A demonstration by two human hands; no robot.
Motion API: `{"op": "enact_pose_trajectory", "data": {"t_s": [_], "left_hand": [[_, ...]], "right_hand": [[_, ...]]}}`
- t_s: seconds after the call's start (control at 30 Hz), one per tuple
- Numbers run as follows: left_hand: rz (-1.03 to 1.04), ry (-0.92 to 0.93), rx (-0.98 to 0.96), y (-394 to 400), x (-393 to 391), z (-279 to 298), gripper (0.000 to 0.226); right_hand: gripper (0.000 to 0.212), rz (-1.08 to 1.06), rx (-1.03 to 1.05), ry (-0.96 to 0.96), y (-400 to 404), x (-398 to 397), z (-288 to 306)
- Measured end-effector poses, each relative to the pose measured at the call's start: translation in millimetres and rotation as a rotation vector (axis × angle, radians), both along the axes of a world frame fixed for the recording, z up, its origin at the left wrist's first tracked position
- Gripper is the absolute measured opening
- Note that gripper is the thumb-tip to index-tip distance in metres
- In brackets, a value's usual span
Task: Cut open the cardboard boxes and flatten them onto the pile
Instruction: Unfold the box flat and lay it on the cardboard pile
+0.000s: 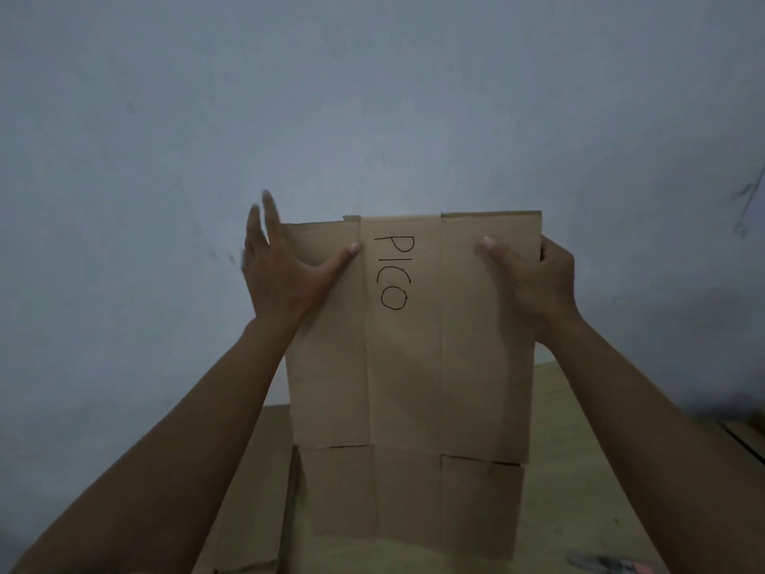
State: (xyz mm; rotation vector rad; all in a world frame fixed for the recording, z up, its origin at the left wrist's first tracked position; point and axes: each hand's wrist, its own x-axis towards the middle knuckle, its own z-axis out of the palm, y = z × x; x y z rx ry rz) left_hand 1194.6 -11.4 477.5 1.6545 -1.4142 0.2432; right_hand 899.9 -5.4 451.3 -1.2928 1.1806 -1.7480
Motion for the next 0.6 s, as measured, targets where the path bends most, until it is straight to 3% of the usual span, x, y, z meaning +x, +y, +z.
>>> {"op": "enact_pose_trajectory", "data": {"t_s": [0.07,0.13,0.23,0.3,0.37,0.47,0.6], "left_hand": [[-0.074,0.249,0.104,-8,1,-14,0.138],[-0.141,0.460,0.246,-15,8,-32,0.128],[-0.274,0.628,0.421,-17,20,-68,0.086],[-0.311,0.649,0.479,-16,21,-96,0.056],[-0.285,0.638,0.500,-19,14,-121,0.042],[-0.203,0.493,0.538,-31,-1,-154,0.040],[-0.143,0.468,0.616,-45,-18,-196,0.048]], "right_hand": [[0.017,0.027,0.055,-0.054,-5,4,-7],[0.021,0.035,0.125,-0.067,-10,7,-20],[0.028,0.017,0.229,-0.071,-15,6,-45],[0.030,-0.029,0.306,-0.075,-19,3,-63],[0.030,-0.068,0.363,-0.055,-23,-2,-82],[0.031,-0.094,0.433,-0.025,-26,-13,-116],[0.037,-0.010,0.580,-0.010,-23,-31,-171]]}}
